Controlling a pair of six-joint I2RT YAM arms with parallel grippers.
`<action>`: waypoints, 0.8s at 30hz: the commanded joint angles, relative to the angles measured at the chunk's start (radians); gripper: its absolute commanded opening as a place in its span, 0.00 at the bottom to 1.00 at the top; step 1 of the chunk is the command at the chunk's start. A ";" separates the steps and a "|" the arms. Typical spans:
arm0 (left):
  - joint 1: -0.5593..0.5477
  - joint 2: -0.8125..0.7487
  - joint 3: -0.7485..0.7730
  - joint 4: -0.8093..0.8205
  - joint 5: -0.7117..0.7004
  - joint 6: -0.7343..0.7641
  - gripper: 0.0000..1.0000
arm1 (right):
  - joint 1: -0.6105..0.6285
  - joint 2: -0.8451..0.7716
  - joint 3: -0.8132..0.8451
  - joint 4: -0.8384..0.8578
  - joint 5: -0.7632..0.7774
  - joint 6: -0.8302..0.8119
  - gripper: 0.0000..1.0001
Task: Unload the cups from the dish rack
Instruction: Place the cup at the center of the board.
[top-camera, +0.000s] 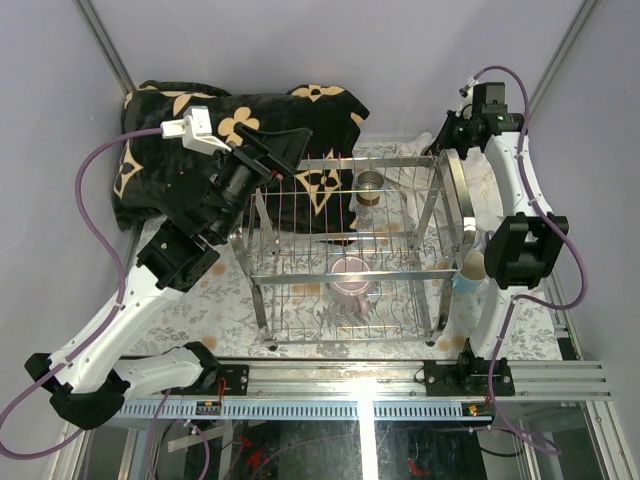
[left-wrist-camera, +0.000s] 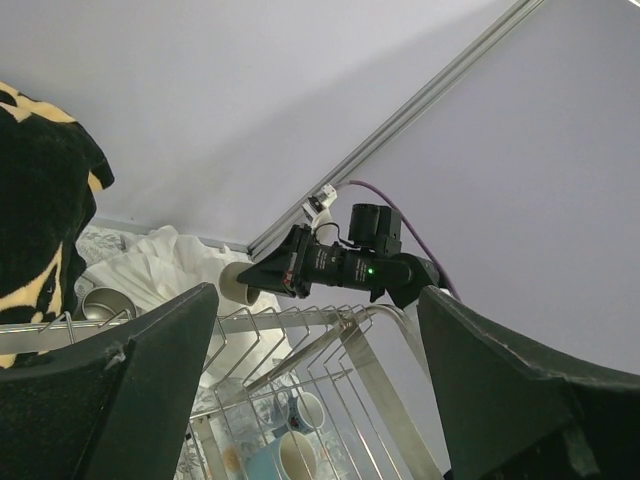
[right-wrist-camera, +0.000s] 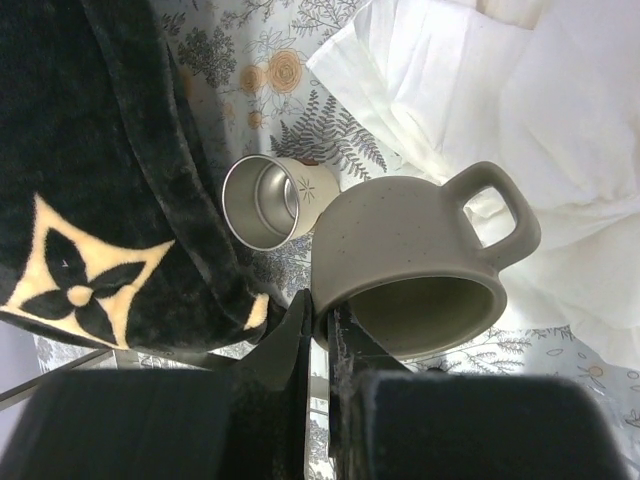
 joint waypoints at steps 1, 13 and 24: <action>0.013 0.006 0.032 0.009 0.022 0.016 0.81 | 0.003 0.030 0.088 -0.018 -0.096 -0.031 0.00; 0.026 0.016 0.039 0.004 0.040 0.014 0.81 | 0.031 0.133 0.109 -0.052 -0.161 -0.069 0.00; 0.034 0.027 0.047 0.000 0.053 0.009 0.81 | 0.068 0.221 0.106 -0.078 -0.186 -0.103 0.00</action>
